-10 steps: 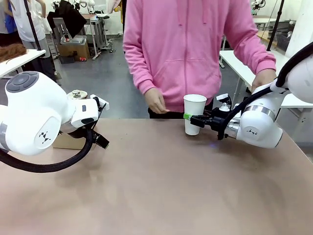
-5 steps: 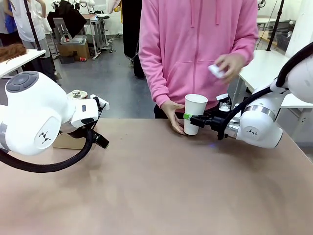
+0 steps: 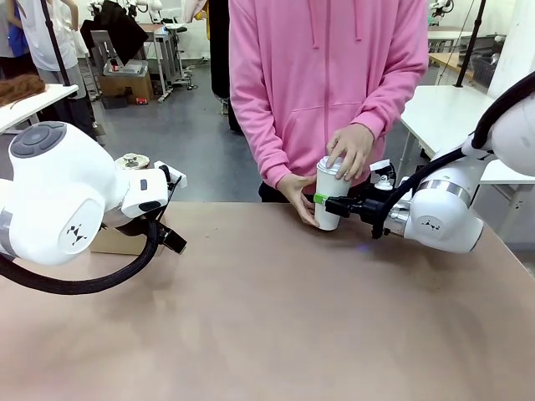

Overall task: Pour a drink into a cup and package it in a carrier.
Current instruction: When a person places the Paper Cup Lid on the 600 ml Paper Cup , lift the 600 ml Paper Cup.

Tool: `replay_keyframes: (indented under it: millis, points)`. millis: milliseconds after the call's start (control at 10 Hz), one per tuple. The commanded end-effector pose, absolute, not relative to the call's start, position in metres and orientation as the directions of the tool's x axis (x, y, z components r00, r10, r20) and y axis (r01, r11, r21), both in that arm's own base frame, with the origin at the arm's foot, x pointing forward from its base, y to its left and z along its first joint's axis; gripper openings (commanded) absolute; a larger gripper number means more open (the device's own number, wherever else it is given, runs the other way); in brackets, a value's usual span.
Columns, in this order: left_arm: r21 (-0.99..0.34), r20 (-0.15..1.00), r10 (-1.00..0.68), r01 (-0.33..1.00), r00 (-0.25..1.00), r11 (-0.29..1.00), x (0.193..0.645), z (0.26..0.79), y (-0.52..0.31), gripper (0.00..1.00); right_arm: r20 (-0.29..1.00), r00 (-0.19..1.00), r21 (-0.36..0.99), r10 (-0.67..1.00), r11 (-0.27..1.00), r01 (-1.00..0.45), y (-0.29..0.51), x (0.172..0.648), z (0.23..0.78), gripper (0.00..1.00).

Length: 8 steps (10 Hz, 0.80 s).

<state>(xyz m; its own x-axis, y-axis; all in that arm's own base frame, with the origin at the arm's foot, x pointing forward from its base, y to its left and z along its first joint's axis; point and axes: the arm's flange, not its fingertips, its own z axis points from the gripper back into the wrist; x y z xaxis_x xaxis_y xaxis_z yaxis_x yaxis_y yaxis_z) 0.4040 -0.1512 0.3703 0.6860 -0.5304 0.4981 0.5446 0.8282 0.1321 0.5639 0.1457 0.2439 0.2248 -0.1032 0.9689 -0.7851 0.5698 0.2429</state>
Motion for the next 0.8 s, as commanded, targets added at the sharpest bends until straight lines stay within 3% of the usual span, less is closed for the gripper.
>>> replay_keyframes:
  millis: [0,700]
  points:
    - [0.131,0.499,-0.530,0.545,0.686,0.828,0.4037,0.3706,-0.1512,1.00,0.969,0.224,0.243,-0.105,0.576,-0.780,0.1490,0.5641,0.2462,0.80]
    - [0.131,0.499,-0.530,0.545,0.686,0.828,0.4037,0.3706,-0.1512,1.00,0.969,0.224,0.243,-0.105,0.576,-0.780,0.1490,0.5641,0.2462,0.80]
